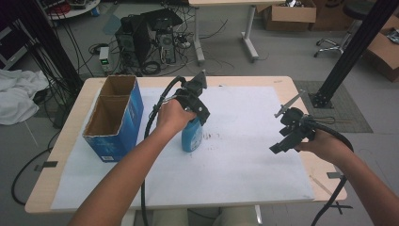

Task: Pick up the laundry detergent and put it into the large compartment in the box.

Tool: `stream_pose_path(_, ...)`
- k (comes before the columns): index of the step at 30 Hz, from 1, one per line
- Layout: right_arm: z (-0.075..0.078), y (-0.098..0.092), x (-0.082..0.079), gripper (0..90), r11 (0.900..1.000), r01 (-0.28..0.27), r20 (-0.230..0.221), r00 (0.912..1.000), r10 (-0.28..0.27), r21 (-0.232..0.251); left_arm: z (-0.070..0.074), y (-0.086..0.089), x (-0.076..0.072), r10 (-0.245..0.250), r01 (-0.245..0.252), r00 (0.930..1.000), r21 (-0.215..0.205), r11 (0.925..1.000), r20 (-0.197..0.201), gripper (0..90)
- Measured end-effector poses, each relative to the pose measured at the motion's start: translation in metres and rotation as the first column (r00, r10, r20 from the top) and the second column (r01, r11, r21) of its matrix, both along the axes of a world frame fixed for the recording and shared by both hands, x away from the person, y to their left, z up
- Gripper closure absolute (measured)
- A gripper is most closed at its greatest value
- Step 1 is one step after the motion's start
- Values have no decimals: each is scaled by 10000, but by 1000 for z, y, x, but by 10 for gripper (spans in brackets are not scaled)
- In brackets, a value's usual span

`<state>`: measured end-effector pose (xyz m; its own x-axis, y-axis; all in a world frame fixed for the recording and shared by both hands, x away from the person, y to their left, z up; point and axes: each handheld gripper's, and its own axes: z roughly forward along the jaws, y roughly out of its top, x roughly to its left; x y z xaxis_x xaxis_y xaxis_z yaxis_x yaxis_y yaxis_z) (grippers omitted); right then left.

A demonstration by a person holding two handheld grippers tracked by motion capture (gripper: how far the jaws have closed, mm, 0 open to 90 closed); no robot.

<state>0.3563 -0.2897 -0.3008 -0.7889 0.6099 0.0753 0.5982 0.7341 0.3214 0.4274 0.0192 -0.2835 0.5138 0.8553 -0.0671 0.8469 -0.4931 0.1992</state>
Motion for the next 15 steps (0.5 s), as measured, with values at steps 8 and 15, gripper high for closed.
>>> stream_pose_path(8, -1, -1, 0, 173, 10000, 1, -23, 10000, -1, 20, -8, 0, 1, 28, -28, 10000, -38, 10000, -39, 196)
stream_pose_path(15, -1, -1, 0, 173, 10000, 25, -22, 10000, -25, 37, -12, -1, 0, 26, -26, 10000, 6, 10000, -62, 198)
